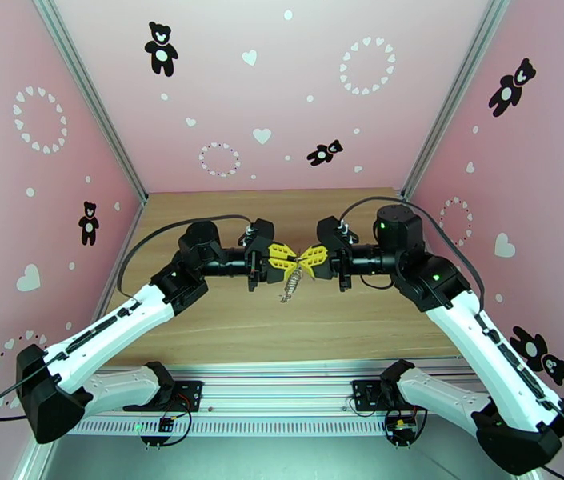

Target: Remove the keys from the keyring

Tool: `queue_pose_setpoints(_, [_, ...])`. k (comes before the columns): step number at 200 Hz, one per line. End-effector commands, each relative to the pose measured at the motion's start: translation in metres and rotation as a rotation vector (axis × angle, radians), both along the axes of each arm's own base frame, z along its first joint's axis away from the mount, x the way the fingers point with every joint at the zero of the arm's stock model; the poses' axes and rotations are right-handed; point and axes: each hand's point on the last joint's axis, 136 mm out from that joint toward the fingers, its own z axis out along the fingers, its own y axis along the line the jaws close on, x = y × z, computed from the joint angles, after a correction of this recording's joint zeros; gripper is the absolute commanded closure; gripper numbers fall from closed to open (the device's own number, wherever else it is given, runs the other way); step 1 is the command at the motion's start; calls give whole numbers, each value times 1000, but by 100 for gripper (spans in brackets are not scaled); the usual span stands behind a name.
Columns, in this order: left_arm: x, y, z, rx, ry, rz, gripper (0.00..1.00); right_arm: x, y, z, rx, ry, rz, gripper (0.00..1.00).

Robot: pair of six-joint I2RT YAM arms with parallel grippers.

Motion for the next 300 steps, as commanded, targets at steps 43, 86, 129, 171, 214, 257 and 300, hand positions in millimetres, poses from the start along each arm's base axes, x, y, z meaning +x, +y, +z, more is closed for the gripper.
queue_pose_setpoints(43, [-9, -2, 26, -64, -36, -71, 84, -4, 2, 17, 43, -43, 27, 100])
queue_pose_setpoints(86, [-9, -1, 27, -62, -38, -70, 92, -4, 1, 20, 51, -55, 18, 100])
queue_pose_setpoints(129, [-4, 1, 24, -7, -32, -24, 100, -1, -2, 14, 16, -51, -12, 82])
queue_pose_setpoints(171, [7, 11, 0, 212, -7, 65, 100, 2, -12, 3, -66, -37, -79, 63])
queue_pose_setpoints(214, [13, 16, -18, 388, 56, 95, 100, 13, -10, 0, -126, 24, -101, 62])
queue_pose_setpoints(257, [17, 17, -25, 464, 96, 97, 100, 26, 1, -6, -145, 84, -76, 69])
queue_pose_setpoints(300, [16, 17, -24, 476, 108, 91, 100, 28, 9, -13, -161, 138, -25, 76])
